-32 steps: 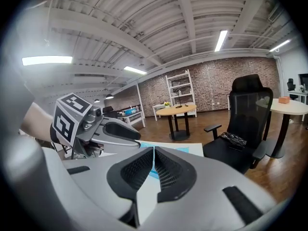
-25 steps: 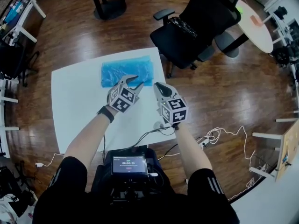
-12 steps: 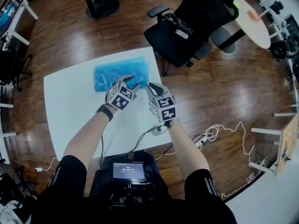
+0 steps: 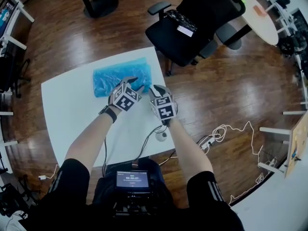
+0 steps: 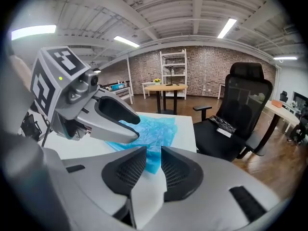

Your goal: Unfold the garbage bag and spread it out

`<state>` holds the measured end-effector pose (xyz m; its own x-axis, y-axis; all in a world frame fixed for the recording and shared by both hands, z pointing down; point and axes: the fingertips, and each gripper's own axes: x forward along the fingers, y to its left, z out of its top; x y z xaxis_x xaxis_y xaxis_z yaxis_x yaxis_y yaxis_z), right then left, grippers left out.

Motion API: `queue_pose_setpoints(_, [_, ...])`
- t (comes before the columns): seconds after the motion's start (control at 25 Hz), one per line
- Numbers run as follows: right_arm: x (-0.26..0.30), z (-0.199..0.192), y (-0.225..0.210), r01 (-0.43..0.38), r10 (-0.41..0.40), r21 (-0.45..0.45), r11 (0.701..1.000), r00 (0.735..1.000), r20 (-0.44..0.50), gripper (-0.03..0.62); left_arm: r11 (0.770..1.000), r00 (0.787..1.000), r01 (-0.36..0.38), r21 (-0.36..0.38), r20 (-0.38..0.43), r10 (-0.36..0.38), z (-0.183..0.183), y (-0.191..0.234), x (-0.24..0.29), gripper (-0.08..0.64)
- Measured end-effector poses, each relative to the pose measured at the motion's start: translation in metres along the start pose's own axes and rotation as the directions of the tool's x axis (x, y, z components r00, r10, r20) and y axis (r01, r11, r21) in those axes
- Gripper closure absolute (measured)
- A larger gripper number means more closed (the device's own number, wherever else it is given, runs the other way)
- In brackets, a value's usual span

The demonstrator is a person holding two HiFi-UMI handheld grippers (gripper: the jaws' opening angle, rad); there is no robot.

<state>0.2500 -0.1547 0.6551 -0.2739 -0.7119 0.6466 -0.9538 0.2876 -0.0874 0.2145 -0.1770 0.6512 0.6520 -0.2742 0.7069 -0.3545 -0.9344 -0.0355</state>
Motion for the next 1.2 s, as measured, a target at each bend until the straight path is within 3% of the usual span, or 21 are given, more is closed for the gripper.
queue_pose_setpoints(0.4, [0.031, -0.024, -0.009, 0.058, -0.062, -0.042, 0.997, 0.995, -0.079, 0.413, 0.997, 0.995, 0.058, 0.052, -0.089, -0.054, -0.008, -0.007, 0.029, 0.382])
queue_pose_setpoints(0.64, [0.042, -0.029, -0.015, 0.074, -0.075, -0.022, 0.997, 0.993, -0.093, 0.413, 0.986, 0.985, 0.069, 0.154, -0.166, -0.043, -0.021, -0.01, 0.05, 0.382])
queue_pose_setpoints(0.92, [0.047, -0.04, -0.018, 0.091, -0.092, -0.016, 0.996, 0.986, -0.137, 0.413, 0.989, 0.974, 0.103, 0.106, -0.215, -0.078, -0.038, -0.009, 0.062, 0.383])
queue_pose_setpoints(1.2, [0.052, -0.045, -0.018, 0.085, -0.084, 0.004, 0.996, 0.984, -0.16, 0.402, 0.992, 0.971, 0.117, 0.051, -0.217, -0.103, -0.041, -0.006, 0.066, 0.445])
